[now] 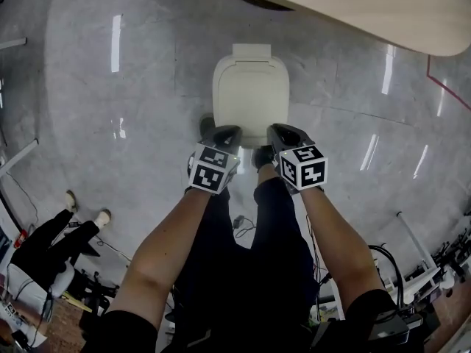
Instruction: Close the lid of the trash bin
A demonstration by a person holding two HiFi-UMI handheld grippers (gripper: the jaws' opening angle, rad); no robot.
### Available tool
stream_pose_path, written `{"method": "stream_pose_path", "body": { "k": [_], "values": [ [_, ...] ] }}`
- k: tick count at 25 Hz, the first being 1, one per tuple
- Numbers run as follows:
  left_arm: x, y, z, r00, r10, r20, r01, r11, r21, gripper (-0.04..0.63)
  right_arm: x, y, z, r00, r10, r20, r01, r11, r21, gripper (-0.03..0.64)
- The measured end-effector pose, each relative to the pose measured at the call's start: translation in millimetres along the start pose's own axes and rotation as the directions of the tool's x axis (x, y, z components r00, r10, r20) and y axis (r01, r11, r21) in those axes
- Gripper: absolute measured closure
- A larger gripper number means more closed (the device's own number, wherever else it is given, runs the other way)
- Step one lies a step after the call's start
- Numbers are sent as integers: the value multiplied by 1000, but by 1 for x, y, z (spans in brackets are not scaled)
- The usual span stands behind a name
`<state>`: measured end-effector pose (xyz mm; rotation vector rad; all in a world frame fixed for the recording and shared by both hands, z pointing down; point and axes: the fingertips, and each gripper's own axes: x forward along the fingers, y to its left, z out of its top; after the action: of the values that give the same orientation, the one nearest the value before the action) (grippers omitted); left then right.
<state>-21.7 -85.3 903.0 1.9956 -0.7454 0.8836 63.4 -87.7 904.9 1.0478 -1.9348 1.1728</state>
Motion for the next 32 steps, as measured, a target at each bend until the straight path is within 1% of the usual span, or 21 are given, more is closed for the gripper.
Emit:
{"method": "stream_pose_path", "body": {
  "k": [4, 7, 10, 12, 15, 19, 22, 26, 29, 32],
  "values": [
    [21, 8, -22, 999, 19, -36, -19, 1000, -12, 595, 22, -5, -22, 1000, -3, -29, 4, 1000, 9, 606],
    [34, 9, -30, 998, 15, -58, -15, 1000, 8, 594, 32, -14, -32, 999, -16, -31, 16, 1000, 3, 605],
    [39, 8, -30, 999, 0, -47, 1, 1000, 21, 594, 37, -19, -33, 1000, -17, -25, 16, 1000, -14, 606],
    [43, 8, -34, 999, 1, -54, 1, 1000, 25, 595, 39, -18, -36, 999, -16, -28, 16, 1000, -23, 606],
    [47, 8, -36, 998, 2, -56, -2, 1000, 16, 595, 41, -17, -38, 999, -30, -40, 28, 999, -34, 606],
    [42, 5, -28, 999, -16, -39, 15, 1000, -8, 594, 37, -16, -33, 999, -19, -44, 18, 1000, -2, 606],
    [24, 3, -4, 999, -22, 33, 23, 1000, -13, 594, 23, -8, -9, 1000, -4, 0, 4, 1000, -23, 606],
    [-22, -2, 50, 989, -5, 148, 7, 1000, -17, 594, -17, 16, 47, 995, 16, 98, -9, 997, -76, 606],
    [-69, -17, 94, 974, 4, 228, 1, 1000, -20, 595, -63, 39, 89, 986, 37, 165, -20, 994, -106, 606],
    [-115, -34, 143, 946, -4, 323, 5, 1000, -2, 595, -110, 58, 134, 967, 67, 247, -31, 989, -147, 606]
  ]
}}
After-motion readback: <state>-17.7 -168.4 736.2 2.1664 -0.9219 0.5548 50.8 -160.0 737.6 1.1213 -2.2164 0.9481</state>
